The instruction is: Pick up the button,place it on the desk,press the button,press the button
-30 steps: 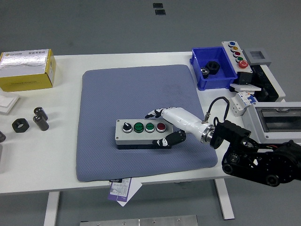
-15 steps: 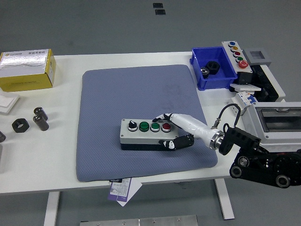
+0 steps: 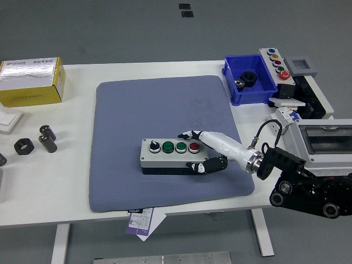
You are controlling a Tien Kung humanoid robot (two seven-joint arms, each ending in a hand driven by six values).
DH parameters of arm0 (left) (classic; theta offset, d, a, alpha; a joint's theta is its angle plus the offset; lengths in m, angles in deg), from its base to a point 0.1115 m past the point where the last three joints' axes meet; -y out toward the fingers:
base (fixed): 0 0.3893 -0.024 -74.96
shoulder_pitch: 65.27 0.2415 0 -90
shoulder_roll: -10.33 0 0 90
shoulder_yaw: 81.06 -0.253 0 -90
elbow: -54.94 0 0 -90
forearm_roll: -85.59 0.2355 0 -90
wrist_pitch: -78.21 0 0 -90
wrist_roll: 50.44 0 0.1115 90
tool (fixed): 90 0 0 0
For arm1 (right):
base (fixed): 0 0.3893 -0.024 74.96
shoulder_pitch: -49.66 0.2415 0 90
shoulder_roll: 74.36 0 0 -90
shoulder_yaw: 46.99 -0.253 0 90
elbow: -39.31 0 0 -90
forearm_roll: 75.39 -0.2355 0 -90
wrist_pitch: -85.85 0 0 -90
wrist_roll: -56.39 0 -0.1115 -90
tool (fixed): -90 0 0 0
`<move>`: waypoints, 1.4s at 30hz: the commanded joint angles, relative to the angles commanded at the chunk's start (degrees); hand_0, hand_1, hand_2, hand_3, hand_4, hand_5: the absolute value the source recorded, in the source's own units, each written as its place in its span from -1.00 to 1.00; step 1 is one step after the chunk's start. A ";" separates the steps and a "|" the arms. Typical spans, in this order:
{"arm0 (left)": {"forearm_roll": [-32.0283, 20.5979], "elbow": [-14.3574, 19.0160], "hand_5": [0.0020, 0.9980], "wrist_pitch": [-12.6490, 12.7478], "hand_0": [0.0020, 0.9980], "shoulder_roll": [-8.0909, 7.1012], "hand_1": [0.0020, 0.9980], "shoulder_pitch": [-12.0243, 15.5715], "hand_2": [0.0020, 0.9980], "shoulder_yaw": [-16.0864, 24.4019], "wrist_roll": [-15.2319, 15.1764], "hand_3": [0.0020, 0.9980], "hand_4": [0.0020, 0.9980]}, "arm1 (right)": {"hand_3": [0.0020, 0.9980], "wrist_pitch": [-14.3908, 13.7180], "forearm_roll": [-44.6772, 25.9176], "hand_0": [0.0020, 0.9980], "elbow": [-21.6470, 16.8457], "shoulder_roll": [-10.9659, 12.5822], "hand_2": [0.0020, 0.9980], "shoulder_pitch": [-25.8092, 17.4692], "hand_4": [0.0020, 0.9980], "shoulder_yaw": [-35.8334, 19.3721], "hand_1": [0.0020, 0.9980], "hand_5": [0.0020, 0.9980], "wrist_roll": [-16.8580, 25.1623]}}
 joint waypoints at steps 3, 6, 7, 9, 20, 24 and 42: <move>0.09 0.00 -0.57 -0.01 0.39 0.00 0.27 0.00 0.12 0.07 0.01 0.22 0.38 | 0.88 -0.10 0.44 0.80 -0.44 0.18 0.78 0.18 0.13 -0.07 0.69 -0.90 -0.01; 0.08 0.00 -0.57 -0.03 0.39 0.00 0.27 -0.09 0.12 0.03 -0.03 0.22 0.38 | 0.88 0.04 -0.64 0.80 -0.43 0.27 0.78 0.32 0.13 -0.11 0.69 -0.90 0.51; 0.09 0.00 -0.57 -0.03 0.39 0.00 0.27 -0.12 0.12 0.03 -0.05 0.22 0.38 | 0.88 0.07 -1.00 0.80 -0.35 0.27 0.78 0.33 0.13 -0.05 0.69 -0.90 0.66; 0.11 0.00 -0.57 -0.04 0.39 0.00 0.27 -0.14 0.12 0.05 -0.05 0.21 0.38 | 0.92 0.19 -1.62 0.82 -0.15 0.26 0.80 0.35 0.07 0.05 0.70 -0.91 0.88; 0.43 -0.01 -0.57 -0.08 0.39 -0.01 0.27 -0.12 0.12 0.41 0.04 0.20 0.37 | 1.00 0.93 -2.77 0.88 0.55 0.43 0.91 0.29 0.13 -0.02 0.80 -0.92 1.20; 0.68 -0.01 -0.58 -0.07 0.38 -0.01 0.27 -0.10 0.11 0.65 0.13 0.20 0.36 | 1.00 0.83 -2.60 0.97 0.41 0.52 1.00 0.29 0.25 -0.03 0.90 -0.86 1.22; 0.77 -0.02 -0.58 -0.05 0.38 -0.03 0.27 -0.09 0.11 0.81 0.14 0.19 0.35 | 1.00 4.63 -3.01 1.00 -9.73 7.89 1.00 -0.24 0.26 -7.94 0.94 -0.88 -1.95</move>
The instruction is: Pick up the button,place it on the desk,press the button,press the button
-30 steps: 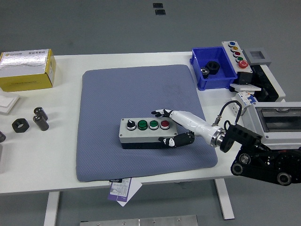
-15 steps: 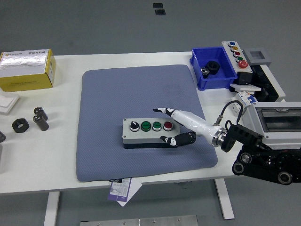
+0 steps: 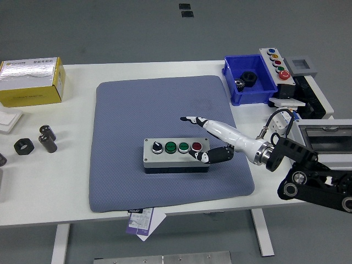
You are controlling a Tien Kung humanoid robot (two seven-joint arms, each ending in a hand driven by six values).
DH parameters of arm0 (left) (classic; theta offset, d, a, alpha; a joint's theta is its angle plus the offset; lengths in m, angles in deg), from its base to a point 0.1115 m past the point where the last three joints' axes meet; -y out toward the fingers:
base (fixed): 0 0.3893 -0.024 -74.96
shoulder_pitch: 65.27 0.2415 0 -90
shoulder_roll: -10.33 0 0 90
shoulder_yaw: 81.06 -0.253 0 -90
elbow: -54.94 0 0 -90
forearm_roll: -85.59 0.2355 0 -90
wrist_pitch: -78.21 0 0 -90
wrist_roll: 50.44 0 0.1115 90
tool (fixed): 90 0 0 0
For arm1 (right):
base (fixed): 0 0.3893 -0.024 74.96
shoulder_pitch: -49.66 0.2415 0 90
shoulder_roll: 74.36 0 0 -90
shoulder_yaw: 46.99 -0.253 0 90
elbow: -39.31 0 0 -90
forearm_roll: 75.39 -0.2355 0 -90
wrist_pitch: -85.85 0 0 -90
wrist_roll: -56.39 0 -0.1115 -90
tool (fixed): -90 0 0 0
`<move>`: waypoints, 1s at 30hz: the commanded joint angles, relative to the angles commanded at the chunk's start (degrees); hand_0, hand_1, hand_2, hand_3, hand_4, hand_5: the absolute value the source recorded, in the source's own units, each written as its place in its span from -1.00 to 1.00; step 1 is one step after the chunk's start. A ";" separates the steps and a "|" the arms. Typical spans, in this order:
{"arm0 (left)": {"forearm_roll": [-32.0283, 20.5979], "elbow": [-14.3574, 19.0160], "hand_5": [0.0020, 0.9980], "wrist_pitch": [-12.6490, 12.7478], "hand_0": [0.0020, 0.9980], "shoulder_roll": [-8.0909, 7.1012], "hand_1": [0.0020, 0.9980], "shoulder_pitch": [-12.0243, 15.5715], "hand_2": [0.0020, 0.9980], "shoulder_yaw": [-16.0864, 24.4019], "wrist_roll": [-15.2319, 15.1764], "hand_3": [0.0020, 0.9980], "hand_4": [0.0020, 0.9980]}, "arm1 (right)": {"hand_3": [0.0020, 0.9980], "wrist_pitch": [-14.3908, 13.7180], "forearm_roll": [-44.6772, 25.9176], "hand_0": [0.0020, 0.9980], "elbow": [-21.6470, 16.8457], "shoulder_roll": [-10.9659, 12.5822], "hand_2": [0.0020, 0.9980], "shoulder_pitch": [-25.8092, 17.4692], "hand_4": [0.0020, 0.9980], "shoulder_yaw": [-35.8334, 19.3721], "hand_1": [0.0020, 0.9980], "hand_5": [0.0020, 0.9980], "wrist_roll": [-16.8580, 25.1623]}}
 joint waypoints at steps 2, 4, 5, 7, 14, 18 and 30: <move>0.33 0.01 -0.58 0.04 0.38 0.03 0.27 0.13 0.11 0.42 0.18 0.19 0.35 | 1.00 0.94 2.48 1.00 -3.08 2.45 1.00 0.11 0.26 -2.66 0.94 -0.88 -3.42; 0.68 0.03 -0.59 0.08 0.38 0.06 0.26 0.25 0.11 0.83 0.36 0.19 0.34 | 1.00 3.44 5.25 0.99 -6.32 4.92 1.00 0.73 0.26 -5.50 0.93 -0.88 -7.88; 0.72 0.03 -0.59 0.09 0.38 0.07 0.26 0.30 0.11 0.90 0.39 0.19 0.34 | 1.00 4.89 6.35 0.99 -7.67 5.94 1.00 1.13 0.26 -6.72 0.93 -0.88 -9.90; 0.79 0.05 -0.59 0.13 0.38 0.04 0.26 0.39 0.11 1.06 0.45 0.19 0.34 | 1.00 8.91 8.03 0.99 -10.27 8.19 1.00 2.74 0.26 -9.44 0.93 -0.88 -14.35; 0.58 0.09 -0.60 0.24 0.38 -0.22 0.26 0.35 0.11 1.07 0.42 0.18 0.33 | 1.00 24.73 3.84 0.79 -10.27 10.77 0.88 10.80 0.23 -14.22 0.78 -0.84 -30.03; 0.80 0.13 -0.60 0.29 0.38 -0.28 0.26 0.41 0.11 1.38 0.57 0.18 0.32 | 1.00 33.22 2.97 -0.50 -10.27 9.36 0.23 14.50 0.08 -13.44 -0.04 -0.50 -36.81; 2.34 0.13 -0.60 0.46 0.38 -0.44 0.27 0.50 0.10 3.05 1.29 0.18 0.32 | 1.00 48.92 -0.93 -0.89 -10.27 3.79 -0.31 16.87 -0.37 -10.57 -0.42 -0.94 -39.10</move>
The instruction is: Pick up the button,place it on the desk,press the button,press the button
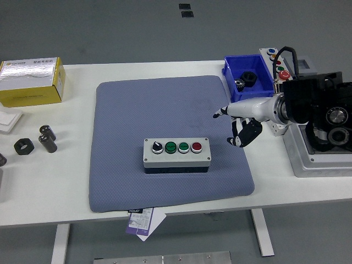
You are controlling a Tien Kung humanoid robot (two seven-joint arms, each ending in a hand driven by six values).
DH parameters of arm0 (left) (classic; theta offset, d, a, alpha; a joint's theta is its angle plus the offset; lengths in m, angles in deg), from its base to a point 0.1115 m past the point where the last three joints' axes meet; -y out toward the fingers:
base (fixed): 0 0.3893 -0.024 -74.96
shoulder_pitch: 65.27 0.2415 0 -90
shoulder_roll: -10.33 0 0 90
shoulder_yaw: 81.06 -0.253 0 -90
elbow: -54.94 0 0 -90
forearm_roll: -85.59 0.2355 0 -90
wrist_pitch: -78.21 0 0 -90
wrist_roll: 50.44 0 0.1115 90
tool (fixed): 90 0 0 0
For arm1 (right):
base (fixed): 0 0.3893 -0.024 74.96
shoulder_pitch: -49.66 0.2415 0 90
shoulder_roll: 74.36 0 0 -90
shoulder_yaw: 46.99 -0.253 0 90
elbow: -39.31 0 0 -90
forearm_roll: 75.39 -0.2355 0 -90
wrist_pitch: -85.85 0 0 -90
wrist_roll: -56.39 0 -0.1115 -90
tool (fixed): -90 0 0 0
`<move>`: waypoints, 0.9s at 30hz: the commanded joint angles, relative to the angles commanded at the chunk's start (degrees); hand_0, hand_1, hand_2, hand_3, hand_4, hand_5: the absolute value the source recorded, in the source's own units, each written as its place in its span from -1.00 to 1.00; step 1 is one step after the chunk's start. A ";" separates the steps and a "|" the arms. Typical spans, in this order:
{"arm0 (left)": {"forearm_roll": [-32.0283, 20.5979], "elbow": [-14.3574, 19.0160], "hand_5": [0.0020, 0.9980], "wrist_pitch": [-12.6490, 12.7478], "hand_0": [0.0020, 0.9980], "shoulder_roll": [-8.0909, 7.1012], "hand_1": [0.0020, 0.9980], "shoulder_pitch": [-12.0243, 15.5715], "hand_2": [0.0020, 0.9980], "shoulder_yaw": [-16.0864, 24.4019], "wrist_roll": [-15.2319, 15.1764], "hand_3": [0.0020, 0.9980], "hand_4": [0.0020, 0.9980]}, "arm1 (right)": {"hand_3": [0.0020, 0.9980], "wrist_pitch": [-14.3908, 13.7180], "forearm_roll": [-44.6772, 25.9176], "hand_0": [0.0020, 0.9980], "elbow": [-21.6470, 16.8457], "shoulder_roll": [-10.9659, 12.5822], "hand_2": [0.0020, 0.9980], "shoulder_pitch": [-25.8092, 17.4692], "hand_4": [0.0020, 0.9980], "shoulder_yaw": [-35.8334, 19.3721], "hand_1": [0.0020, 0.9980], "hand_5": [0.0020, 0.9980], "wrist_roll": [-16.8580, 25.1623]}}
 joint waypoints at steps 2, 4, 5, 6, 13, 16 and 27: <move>0.11 0.00 -0.60 0.00 0.38 0.01 0.27 0.01 0.10 0.08 0.03 0.18 0.32 | 1.00 0.48 -0.54 -0.89 0.00 -0.48 -0.31 -0.19 -0.37 0.22 -0.42 -0.94 0.00; 0.26 0.00 -0.60 0.01 0.38 0.03 0.27 0.03 0.10 0.19 0.08 0.18 0.31 | 1.00 0.75 -1.24 -0.93 0.00 -0.93 -0.35 -0.44 -0.38 0.43 -0.48 -0.95 0.00; 0.36 0.00 -0.60 0.00 0.38 0.04 0.27 0.03 0.10 0.26 0.11 0.18 0.31 | 1.00 0.86 -1.58 -0.93 0.00 -1.17 -0.35 -0.55 -0.38 0.53 -0.48 -0.95 0.00; 0.43 0.00 -0.60 0.00 0.38 0.05 0.27 0.03 0.10 0.31 0.14 0.18 0.31 | 1.00 0.91 -1.79 -0.93 0.00 -1.40 -0.35 -0.64 -0.38 0.63 -0.48 -0.95 0.00; 0.53 -0.05 -0.61 -0.03 0.38 0.18 0.26 -0.08 0.10 0.39 0.13 0.18 0.31 | 1.00 0.85 -2.56 -0.94 0.00 -2.78 -0.37 -1.04 -0.38 1.57 -0.50 -0.94 0.00; 0.48 -0.06 -0.60 -0.04 0.38 0.23 0.26 -0.11 0.10 0.38 0.11 0.18 0.31 | 1.00 0.72 -2.77 -0.94 0.00 -3.44 -0.38 -1.04 -0.39 1.95 -0.50 -0.94 0.00; 0.33 -0.07 -0.60 -0.07 0.38 0.25 0.26 -0.26 0.10 0.20 0.04 0.18 0.31 | 1.00 -0.10 -3.44 -0.95 2.64 -6.91 -0.39 -1.22 -0.40 4.51 -0.51 -0.92 0.00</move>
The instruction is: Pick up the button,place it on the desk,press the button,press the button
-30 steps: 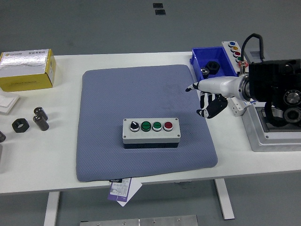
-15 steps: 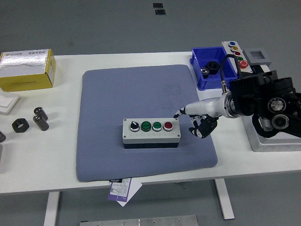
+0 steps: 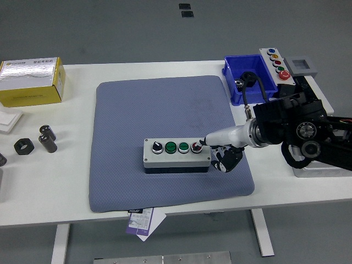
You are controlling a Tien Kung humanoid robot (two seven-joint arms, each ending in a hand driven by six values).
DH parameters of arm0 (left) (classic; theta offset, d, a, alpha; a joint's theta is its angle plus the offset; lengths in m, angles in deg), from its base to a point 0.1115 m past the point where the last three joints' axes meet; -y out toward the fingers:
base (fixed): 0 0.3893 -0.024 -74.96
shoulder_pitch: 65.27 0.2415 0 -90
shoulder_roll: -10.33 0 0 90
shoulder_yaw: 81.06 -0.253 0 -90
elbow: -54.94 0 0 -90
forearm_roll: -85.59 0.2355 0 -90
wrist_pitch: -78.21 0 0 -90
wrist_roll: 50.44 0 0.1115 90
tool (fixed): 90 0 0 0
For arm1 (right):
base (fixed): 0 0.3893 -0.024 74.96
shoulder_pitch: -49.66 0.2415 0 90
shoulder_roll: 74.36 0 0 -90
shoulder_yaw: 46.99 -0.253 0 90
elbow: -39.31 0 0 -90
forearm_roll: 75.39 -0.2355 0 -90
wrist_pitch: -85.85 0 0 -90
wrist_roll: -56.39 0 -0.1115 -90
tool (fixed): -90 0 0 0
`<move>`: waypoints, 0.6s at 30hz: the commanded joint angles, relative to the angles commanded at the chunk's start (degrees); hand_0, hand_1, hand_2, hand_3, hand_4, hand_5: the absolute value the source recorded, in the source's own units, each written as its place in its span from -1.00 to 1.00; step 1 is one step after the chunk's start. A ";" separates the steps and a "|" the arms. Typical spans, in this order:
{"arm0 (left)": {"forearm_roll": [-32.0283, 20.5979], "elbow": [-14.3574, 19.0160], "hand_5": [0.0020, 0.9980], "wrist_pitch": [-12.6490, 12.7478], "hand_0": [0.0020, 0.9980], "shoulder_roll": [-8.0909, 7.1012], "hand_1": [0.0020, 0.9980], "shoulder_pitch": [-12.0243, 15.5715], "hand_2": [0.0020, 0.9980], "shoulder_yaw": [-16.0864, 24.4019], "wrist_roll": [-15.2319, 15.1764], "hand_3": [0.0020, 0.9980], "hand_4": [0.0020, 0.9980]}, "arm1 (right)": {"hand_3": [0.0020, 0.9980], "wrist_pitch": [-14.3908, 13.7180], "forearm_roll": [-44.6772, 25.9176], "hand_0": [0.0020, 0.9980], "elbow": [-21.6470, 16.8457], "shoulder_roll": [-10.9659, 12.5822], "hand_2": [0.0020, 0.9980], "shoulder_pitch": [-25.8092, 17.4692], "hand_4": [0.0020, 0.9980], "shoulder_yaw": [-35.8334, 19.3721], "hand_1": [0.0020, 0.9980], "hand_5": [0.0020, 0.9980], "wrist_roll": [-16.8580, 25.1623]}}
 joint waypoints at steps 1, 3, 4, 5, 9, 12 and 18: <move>0.01 0.00 -0.60 0.00 0.38 0.00 0.26 -0.02 0.10 0.01 0.00 0.18 0.31 | 1.00 -0.05 0.00 -0.95 0.44 -0.20 -0.39 -0.04 -0.40 0.15 -0.51 -0.92 0.00; -0.02 0.00 -0.60 0.00 0.38 0.00 0.26 -0.04 0.10 0.00 0.00 0.18 0.31 | 1.00 -0.23 0.21 -0.95 1.44 -0.43 -0.39 -0.16 -0.40 0.27 -0.51 -0.92 0.00; 0.01 0.00 -0.60 0.00 0.38 0.00 0.26 -0.04 0.10 0.04 0.02 0.18 0.31 | 1.00 -0.28 0.32 -0.95 1.79 -0.45 -0.39 -0.18 -0.40 0.21 -0.51 -0.92 0.00; 0.07 0.00 -0.60 0.00 0.38 0.00 0.26 -0.03 0.10 0.09 0.04 0.18 0.31 | 1.00 -0.30 0.37 -0.95 2.00 -0.44 -0.39 -0.17 -0.40 0.11 -0.51 -0.92 0.00; 0.04 0.01 -0.60 0.00 0.38 0.01 0.27 0.03 0.10 0.10 0.05 0.18 0.31 | 1.00 -0.10 0.39 -0.94 2.28 -0.14 -0.39 -0.02 -0.40 -0.82 -0.52 -0.92 0.00; -0.08 0.03 -0.60 -0.02 0.38 0.07 0.26 0.00 0.10 -0.02 0.00 0.18 0.31 | 1.00 0.08 0.26 -0.94 2.46 -0.18 -0.40 -0.09 -0.41 -1.33 -0.51 -0.91 0.00; -0.08 0.06 -0.60 -0.01 0.38 0.06 0.26 0.05 0.10 -0.01 0.02 0.18 0.31 | 1.00 0.33 -0.11 -0.94 2.78 -0.43 -0.40 -0.24 -0.41 -1.23 -0.52 -0.91 0.00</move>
